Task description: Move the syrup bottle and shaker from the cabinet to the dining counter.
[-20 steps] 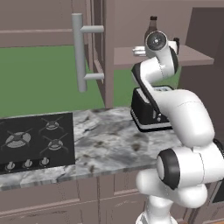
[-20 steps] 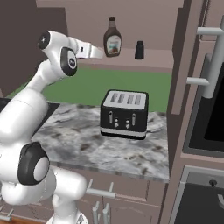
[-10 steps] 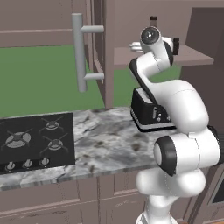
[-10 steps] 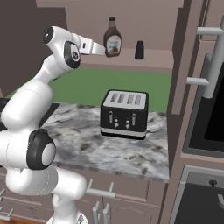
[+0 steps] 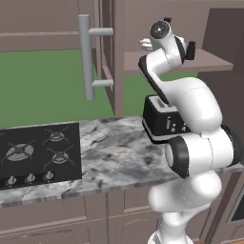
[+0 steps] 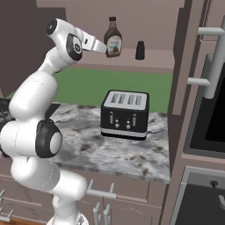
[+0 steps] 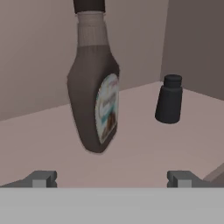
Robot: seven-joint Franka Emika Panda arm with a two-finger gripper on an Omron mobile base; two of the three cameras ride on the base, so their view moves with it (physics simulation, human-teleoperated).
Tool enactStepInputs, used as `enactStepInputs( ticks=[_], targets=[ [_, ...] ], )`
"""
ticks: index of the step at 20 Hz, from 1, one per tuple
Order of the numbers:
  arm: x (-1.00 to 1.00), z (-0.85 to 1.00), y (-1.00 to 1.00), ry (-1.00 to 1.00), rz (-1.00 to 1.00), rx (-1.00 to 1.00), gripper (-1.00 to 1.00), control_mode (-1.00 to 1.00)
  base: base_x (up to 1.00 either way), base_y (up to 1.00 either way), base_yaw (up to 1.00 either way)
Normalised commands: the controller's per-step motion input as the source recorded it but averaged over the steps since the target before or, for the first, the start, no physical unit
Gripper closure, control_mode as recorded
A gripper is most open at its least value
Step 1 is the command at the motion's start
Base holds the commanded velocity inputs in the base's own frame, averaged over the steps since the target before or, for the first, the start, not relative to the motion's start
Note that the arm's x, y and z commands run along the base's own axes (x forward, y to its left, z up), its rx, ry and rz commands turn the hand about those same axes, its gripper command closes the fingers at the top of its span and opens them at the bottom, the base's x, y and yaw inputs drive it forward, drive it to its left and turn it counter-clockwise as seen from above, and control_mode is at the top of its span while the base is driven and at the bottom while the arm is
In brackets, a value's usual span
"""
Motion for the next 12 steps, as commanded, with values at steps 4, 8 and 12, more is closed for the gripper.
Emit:
enactStepInputs(
  ticks=[4,8,12],
  targets=[
    [0.31,0.00,0.00,0.00,-0.06,0.01,-1.00,-1.00,0.00,0.00,0.00],
    [0.30,0.00,0.00,0.00,-0.05,0.00,-1.00,-1.00,0.00,0.00,0.00],
    [0.31,0.00,0.00,0.00,-0.05,0.00,-1.00,-1.00,0.00,0.00,0.00]
  ],
)
